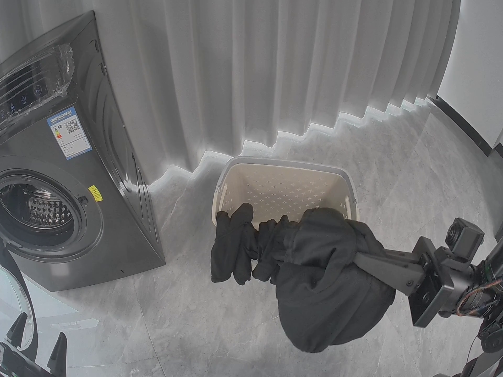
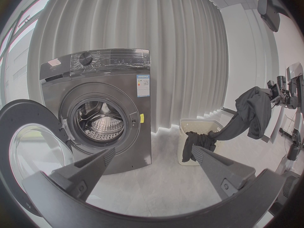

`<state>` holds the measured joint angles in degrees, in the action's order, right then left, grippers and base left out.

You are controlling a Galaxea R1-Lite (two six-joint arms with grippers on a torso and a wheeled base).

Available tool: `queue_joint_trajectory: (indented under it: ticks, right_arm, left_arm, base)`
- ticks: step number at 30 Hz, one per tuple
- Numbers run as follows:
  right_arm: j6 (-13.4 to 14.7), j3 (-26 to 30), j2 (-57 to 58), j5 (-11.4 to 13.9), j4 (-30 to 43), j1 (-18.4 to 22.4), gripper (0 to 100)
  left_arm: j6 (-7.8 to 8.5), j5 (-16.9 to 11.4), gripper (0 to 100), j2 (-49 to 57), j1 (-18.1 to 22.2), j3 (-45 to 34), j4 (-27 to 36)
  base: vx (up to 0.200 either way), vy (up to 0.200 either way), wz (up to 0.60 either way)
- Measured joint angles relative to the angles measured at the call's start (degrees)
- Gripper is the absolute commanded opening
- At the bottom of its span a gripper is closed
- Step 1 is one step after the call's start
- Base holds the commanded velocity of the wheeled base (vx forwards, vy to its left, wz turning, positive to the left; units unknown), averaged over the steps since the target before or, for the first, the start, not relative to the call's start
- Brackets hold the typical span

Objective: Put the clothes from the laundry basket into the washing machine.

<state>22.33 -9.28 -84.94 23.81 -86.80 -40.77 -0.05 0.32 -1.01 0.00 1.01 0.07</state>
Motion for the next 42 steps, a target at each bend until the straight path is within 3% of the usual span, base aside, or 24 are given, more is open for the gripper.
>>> queue_joint_trajectory:
  ticks: [8, 15, 31, 42]
  right_arm:
    - [-0.52, -0.65, -0.04, 0.44, -0.27, -6.67, 0]
    - [-0.44, -4.55, -4.14, 0.5, -0.44, -11.68, 0]
    - [1.01, -6.97, -9.31, 0.09, -1.83, -7.98, 0]
    - [0.52, -6.86, -10.09, -0.02, -1.88, -6.45, 0]
  left_arm:
    - [0.05, 0.01, 100, 0.0, 0.0, 0.0, 0.02]
    - [0.02, 0.01, 100, 0.0, 0.0, 0.0, 0.02]
    - [-0.11, 0.0, 100, 0.0, 0.0, 0.0, 0.02]
    - [-0.16, 0.0, 100, 0.0, 0.0, 0.0, 0.0]
  base:
    - [0.0, 0.0, 0.07]
    - [0.0, 0.0, 0.0]
    - [0.0, 0.0, 0.0]
    - [0.0, 0.0, 0.49]
